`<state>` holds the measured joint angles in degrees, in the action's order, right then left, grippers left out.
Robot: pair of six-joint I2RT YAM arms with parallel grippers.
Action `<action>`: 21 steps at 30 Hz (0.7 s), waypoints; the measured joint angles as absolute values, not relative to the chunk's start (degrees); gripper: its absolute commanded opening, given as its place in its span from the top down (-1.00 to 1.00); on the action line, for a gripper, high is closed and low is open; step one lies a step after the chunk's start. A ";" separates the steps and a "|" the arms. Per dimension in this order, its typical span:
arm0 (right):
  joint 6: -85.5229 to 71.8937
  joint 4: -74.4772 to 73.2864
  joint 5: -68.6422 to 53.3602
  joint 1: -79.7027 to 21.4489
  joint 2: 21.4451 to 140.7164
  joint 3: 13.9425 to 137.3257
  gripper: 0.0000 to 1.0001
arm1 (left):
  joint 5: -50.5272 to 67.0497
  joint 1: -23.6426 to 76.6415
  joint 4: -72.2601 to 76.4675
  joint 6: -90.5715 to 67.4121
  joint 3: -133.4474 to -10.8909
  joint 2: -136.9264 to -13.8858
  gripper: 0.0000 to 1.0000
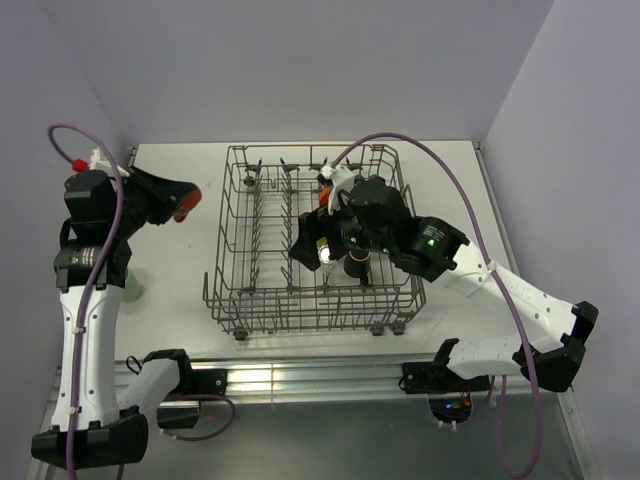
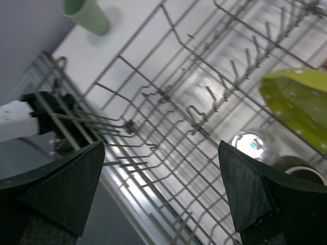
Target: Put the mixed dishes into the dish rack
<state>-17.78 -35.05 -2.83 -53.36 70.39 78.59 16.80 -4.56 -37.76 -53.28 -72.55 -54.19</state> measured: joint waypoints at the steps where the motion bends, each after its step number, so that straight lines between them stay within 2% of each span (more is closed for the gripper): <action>1: -18.17 -34.22 -4.49 -53.08 70.30 78.70 -0.98 | 21.02 -4.05 -34.92 -54.02 -70.94 -53.60 0.99; 5: -20.32 -29.85 -12.86 -50.24 69.25 77.82 -0.92 | 33.41 -2.90 -22.63 -58.81 -64.64 -52.95 1.00; 10: -23.38 -21.50 -22.61 -45.15 64.95 72.01 -0.79 | 42.76 -2.00 3.46 -77.08 -51.88 -48.36 1.00; 14: -25.10 -14.24 -28.53 -43.62 62.59 68.03 -0.69 | 42.92 1.78 18.87 -91.44 -46.41 -47.42 1.00; 21: -27.81 0.56 -35.70 -43.57 61.89 63.31 -0.59 | 36.60 10.72 31.35 -107.79 -42.09 -45.32 1.00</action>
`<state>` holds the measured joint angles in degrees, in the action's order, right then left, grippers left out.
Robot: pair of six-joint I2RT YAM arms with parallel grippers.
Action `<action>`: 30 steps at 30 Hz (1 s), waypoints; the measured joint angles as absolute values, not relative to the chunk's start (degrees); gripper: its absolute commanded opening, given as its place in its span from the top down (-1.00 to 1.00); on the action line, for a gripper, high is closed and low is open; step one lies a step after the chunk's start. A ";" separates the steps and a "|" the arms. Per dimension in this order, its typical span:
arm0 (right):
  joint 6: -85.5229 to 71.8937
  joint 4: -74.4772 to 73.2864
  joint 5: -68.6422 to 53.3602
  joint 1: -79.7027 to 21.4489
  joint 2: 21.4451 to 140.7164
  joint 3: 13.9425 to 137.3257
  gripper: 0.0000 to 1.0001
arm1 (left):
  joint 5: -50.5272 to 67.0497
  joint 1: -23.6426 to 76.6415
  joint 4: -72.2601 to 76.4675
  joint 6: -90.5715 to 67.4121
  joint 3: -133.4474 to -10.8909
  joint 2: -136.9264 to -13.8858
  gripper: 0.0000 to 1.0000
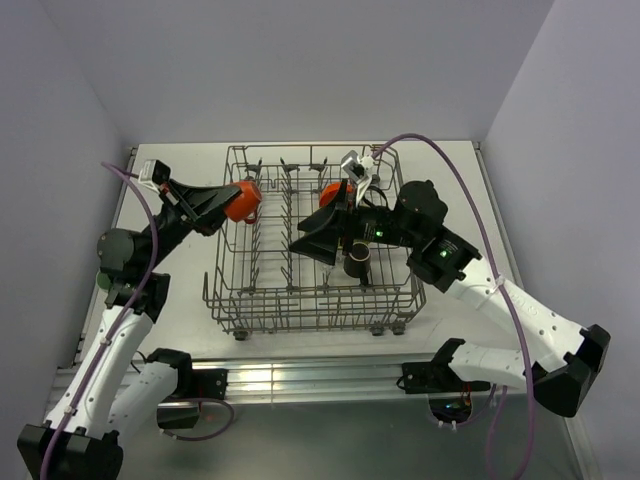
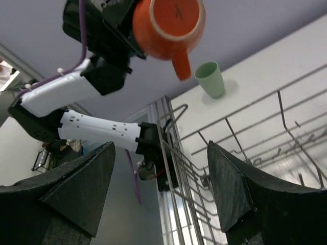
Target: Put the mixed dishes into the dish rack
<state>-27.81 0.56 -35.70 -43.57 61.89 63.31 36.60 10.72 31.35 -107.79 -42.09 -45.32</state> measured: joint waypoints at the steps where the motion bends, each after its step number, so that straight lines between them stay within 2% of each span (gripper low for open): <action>1: -28.58 2.76 -36.32 -43.57 62.17 62.92 -0.57 | 35.57 11.92 32.47 -108.97 -41.78 -45.10 1.00; 19: -31.00 24.36 -42.22 -43.86 73.12 62.74 -0.23 | 29.08 20.27 27.88 -113.47 -41.25 -44.07 1.00; 25: -31.75 27.92 -43.83 -44.47 77.82 64.53 0.01 | 28.42 21.63 27.75 -113.49 -41.25 -44.45 1.00; 28: -32.03 28.36 -44.49 -45.25 79.48 65.17 0.20 | 28.14 21.63 27.66 -113.49 -41.25 -44.73 1.00; 29: -32.03 28.38 -44.64 -45.52 79.81 65.36 0.50 | 28.14 21.65 27.66 -113.49 -41.28 -44.88 1.00; 30: -31.86 28.42 -44.93 -45.80 80.03 65.52 0.71 | 28.05 21.63 27.66 -113.45 -41.28 -45.06 1.00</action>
<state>-31.86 28.42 -44.93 -45.80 80.03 65.52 28.05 21.63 27.66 -113.45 -41.28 -45.06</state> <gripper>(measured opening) 0.333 0.150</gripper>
